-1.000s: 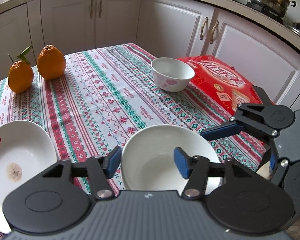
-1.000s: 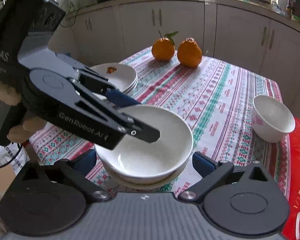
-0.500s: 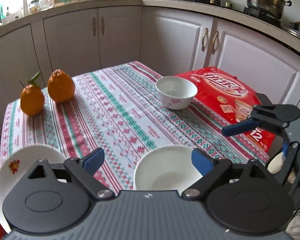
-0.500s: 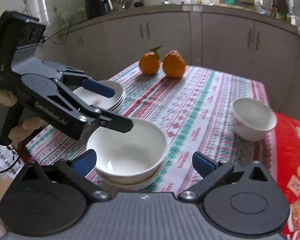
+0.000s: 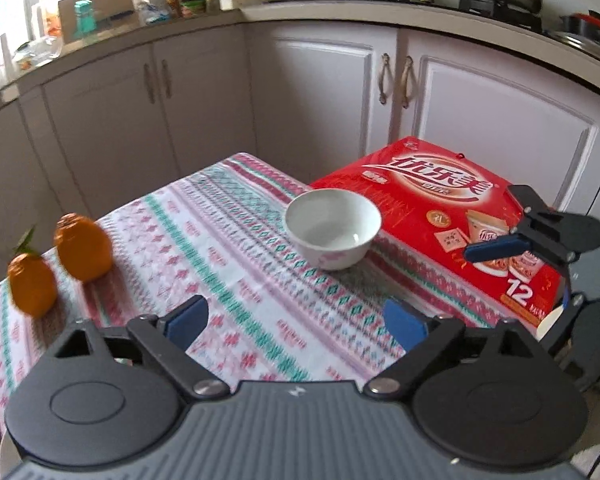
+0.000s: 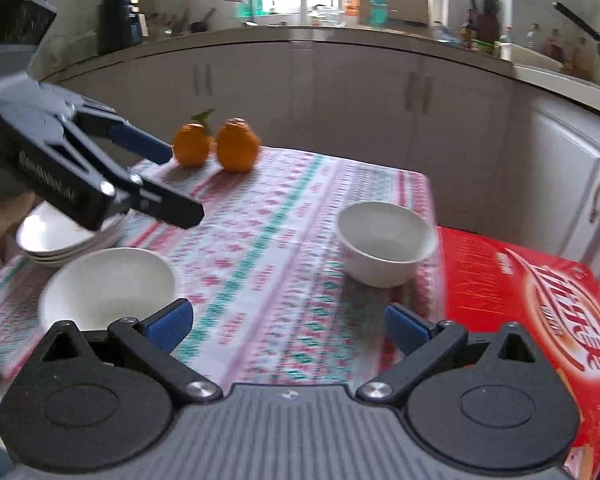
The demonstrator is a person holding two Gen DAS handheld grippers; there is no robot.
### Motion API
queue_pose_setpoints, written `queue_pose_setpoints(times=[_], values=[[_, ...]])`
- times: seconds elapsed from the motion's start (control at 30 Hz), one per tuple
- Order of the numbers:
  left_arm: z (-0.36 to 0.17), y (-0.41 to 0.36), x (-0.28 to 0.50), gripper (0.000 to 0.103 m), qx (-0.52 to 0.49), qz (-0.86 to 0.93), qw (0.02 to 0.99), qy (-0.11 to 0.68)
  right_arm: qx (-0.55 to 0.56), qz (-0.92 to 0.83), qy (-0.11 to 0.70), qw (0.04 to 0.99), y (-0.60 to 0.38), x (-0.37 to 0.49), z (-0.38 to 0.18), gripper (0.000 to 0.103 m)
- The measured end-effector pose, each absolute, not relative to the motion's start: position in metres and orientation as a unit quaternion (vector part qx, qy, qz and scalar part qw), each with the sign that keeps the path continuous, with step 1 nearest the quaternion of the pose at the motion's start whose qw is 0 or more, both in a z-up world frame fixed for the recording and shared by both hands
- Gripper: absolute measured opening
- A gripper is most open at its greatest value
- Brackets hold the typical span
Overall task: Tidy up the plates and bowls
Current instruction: 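Move the left tool to the pink-print white bowl and grasp its rim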
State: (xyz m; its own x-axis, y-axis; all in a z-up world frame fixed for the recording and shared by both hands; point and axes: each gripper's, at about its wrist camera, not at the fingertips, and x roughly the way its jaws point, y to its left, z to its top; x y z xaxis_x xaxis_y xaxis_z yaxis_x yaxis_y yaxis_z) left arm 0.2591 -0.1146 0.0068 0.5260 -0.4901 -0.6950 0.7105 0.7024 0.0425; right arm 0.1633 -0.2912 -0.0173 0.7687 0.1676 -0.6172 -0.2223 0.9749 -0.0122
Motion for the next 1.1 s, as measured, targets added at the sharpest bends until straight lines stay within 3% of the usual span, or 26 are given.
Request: queue_pose_setpoints(times=[0.63,1.1], values=[[-0.033,-0.208,0.348,0.095,0.216,-0.382,0.815,0.380,-0.063,0.068,0.344,0.935,-0.332,0.241,-0.059,0.103],[-0.052,-0.230,0.388,0.092,0.187,-0.392,0.800,0.415,-0.055,0.104,0.331,0.936,-0.343,0.280,-0.075,0.103]])
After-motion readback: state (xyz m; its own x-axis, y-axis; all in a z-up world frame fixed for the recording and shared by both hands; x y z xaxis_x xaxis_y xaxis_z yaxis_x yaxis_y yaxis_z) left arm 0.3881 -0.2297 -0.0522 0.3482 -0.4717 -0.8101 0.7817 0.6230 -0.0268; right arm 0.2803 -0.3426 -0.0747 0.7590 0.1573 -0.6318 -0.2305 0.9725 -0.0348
